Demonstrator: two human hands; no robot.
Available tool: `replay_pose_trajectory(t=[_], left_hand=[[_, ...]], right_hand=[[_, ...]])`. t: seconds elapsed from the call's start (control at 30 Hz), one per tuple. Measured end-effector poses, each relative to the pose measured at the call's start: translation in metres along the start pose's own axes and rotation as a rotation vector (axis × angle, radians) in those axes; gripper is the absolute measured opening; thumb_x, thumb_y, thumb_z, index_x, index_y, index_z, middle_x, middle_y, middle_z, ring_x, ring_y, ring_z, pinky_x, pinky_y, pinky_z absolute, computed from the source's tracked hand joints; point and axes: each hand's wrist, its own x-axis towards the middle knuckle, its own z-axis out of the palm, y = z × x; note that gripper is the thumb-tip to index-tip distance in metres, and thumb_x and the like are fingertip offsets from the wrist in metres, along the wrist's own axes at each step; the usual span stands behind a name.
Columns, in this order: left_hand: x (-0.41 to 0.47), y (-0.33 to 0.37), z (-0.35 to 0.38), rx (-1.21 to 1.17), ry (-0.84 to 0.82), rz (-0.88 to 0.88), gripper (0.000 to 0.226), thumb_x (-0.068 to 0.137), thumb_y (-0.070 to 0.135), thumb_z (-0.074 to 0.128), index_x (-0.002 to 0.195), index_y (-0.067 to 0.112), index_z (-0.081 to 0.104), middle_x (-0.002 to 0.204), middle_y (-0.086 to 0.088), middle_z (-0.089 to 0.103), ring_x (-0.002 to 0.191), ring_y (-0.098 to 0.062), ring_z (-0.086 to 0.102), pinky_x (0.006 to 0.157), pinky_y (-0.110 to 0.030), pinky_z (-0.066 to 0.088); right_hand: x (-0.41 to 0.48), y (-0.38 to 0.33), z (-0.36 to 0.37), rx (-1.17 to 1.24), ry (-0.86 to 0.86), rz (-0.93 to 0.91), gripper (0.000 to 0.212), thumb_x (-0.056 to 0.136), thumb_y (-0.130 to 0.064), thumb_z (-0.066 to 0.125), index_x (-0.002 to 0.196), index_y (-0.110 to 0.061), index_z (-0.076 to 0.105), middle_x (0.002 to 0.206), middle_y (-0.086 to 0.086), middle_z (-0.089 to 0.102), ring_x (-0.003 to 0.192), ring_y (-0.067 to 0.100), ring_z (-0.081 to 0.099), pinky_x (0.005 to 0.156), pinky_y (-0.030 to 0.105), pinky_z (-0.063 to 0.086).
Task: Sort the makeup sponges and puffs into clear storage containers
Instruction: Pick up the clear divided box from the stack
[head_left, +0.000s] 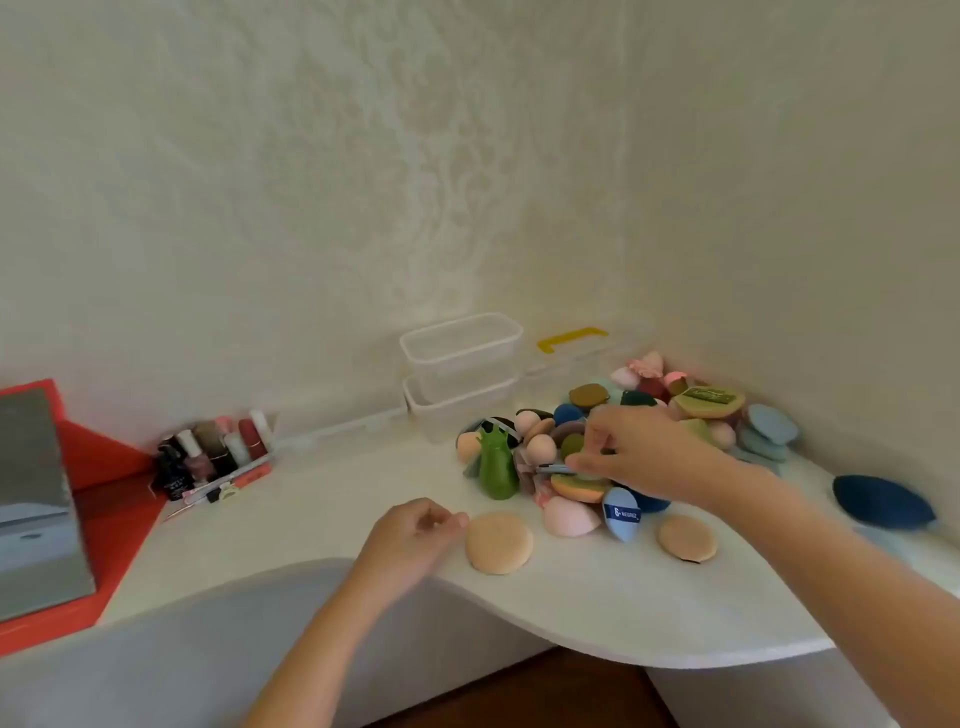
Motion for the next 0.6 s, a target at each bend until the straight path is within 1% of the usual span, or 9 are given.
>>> replay_pose_trajectory(t=[0.07, 0.13, 0.2, 0.23, 0.27, 0.3, 0.4, 0.53, 0.6], left_hand=[[0.006, -0.001, 0.002, -0.006, -0.02, -0.014, 0.008, 0.084, 0.034, 0.066, 0.082, 0.026, 0.067, 0.093, 0.008, 0.068, 0.093, -0.009, 0.061, 0.078, -0.022, 0.043], [0.015, -0.003, 0.001, -0.011, -0.02, -0.028, 0.001, 0.084, 0.03, 0.067, 0.085, 0.029, 0.066, 0.098, 0.009, 0.067, 0.098, -0.01, 0.06, 0.086, -0.025, 0.044], [0.027, 0.001, -0.004, -0.045, 0.011, -0.024, 0.005, 0.084, 0.028, 0.067, 0.087, 0.031, 0.065, 0.102, 0.008, 0.066, 0.102, -0.01, 0.059, 0.091, -0.027, 0.044], [0.034, 0.003, -0.008, -0.064, 0.029, -0.015, 0.007, 0.085, 0.028, 0.067, 0.09, 0.031, 0.064, 0.104, 0.008, 0.065, 0.103, -0.01, 0.058, 0.092, -0.027, 0.044], [0.039, 0.009, -0.012, -0.073, 0.04, -0.004, 0.01, 0.085, 0.028, 0.067, 0.095, 0.029, 0.064, 0.106, 0.008, 0.064, 0.103, -0.01, 0.058, 0.092, -0.027, 0.043], [0.046, 0.014, -0.014, -0.087, 0.045, 0.003, 0.015, 0.086, 0.027, 0.066, 0.1, 0.027, 0.064, 0.108, 0.008, 0.063, 0.103, -0.01, 0.058, 0.09, -0.026, 0.043], [0.065, 0.033, -0.017, -0.089, 0.085, 0.031, 0.029, 0.087, 0.027, 0.064, 0.116, 0.023, 0.059, 0.113, 0.008, 0.057, 0.105, -0.011, 0.056, 0.086, -0.024, 0.04], [0.091, 0.054, -0.023, -0.023, 0.338, 0.194, 0.035, 0.088, 0.024, 0.062, 0.122, 0.025, 0.052, 0.123, 0.004, 0.048, 0.109, -0.01, 0.049, 0.089, -0.023, 0.037], [0.1, 0.064, -0.026, 0.05, 0.404, 0.289, 0.036, 0.089, 0.021, 0.061, 0.123, 0.024, 0.051, 0.125, 0.004, 0.044, 0.112, -0.008, 0.044, 0.092, -0.019, 0.032]], right_hand=[[0.004, 0.003, 0.004, 0.009, 0.018, -0.002, 0.031, 0.088, -0.046, 0.057, 0.091, -0.016, 0.061, 0.074, -0.003, 0.055, 0.062, 0.009, 0.045, 0.052, 0.021, 0.03], [0.017, 0.009, 0.009, 0.023, 0.042, 0.006, 0.029, 0.089, -0.044, 0.057, 0.102, -0.019, 0.059, 0.083, -0.003, 0.058, 0.069, 0.009, 0.049, 0.057, 0.022, 0.036], [0.038, 0.018, 0.008, 0.084, 0.081, 0.041, 0.035, 0.088, -0.043, 0.058, 0.115, -0.02, 0.057, 0.104, -0.002, 0.058, 0.089, 0.013, 0.055, 0.074, 0.027, 0.046], [0.052, 0.024, 0.005, 0.093, 0.112, 0.066, 0.04, 0.088, -0.042, 0.059, 0.12, -0.02, 0.055, 0.115, 0.002, 0.056, 0.101, 0.017, 0.055, 0.084, 0.031, 0.047], [0.065, 0.031, 0.001, 0.092, 0.147, 0.094, 0.043, 0.088, -0.041, 0.06, 0.125, -0.018, 0.053, 0.124, 0.005, 0.052, 0.109, 0.021, 0.053, 0.091, 0.033, 0.044], [0.079, 0.038, -0.003, 0.086, 0.173, 0.122, 0.046, 0.089, -0.039, 0.06, 0.128, -0.017, 0.05, 0.129, 0.008, 0.049, 0.114, 0.024, 0.051, 0.093, 0.033, 0.042], [0.119, 0.058, -0.014, 0.031, 0.192, 0.146, 0.049, 0.09, -0.03, 0.06, 0.134, -0.015, 0.045, 0.135, 0.011, 0.046, 0.117, 0.027, 0.051, 0.093, 0.033, 0.041], [0.156, 0.077, -0.013, -0.052, 0.125, 0.127, 0.056, 0.085, -0.024, 0.068, 0.135, -0.018, 0.045, 0.136, 0.011, 0.044, 0.12, 0.028, 0.048, 0.095, 0.034, 0.041], [0.169, 0.084, -0.007, -0.1, 0.1, 0.093, 0.056, 0.082, -0.024, 0.072, 0.132, -0.019, 0.047, 0.135, 0.01, 0.044, 0.12, 0.028, 0.047, 0.096, 0.035, 0.041]])
